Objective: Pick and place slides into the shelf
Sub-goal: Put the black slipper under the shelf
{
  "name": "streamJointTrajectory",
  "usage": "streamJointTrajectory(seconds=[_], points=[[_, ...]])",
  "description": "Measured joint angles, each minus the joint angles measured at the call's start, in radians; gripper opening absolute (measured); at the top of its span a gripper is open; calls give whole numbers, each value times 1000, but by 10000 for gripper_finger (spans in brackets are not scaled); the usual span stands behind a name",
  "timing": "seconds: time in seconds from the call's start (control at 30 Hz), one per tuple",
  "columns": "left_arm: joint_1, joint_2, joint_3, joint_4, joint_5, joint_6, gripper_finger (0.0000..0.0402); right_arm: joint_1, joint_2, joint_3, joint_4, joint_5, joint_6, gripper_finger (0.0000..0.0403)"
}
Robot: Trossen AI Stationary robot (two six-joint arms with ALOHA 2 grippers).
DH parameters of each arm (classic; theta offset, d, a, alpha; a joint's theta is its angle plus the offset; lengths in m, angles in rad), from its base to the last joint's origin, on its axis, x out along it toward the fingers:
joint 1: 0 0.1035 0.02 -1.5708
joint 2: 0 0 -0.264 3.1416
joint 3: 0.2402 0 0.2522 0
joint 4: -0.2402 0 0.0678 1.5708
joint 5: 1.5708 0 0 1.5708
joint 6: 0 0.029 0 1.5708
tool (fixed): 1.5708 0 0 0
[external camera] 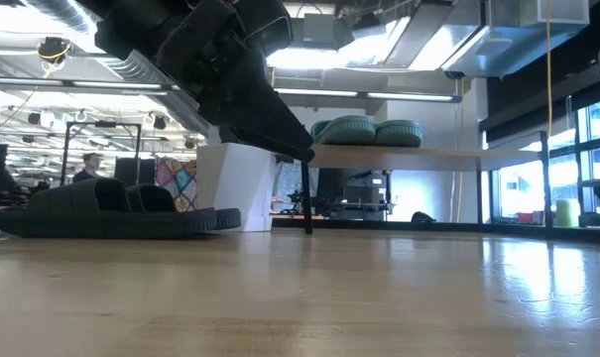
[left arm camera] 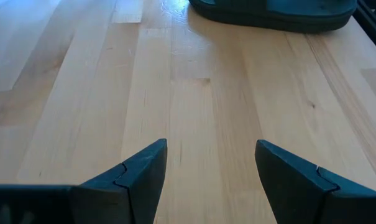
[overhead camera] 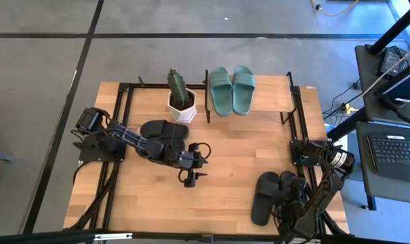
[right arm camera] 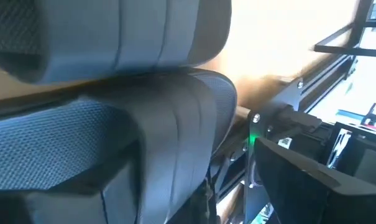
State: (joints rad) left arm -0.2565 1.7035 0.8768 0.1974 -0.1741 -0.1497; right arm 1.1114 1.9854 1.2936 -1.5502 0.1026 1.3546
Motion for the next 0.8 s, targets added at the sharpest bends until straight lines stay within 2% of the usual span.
streamJointTrajectory(seconds=[0.8], points=[[0, 0, 0, -2, 0, 1, 235, -5, 0, -4, 61, 0, -4, 280]])
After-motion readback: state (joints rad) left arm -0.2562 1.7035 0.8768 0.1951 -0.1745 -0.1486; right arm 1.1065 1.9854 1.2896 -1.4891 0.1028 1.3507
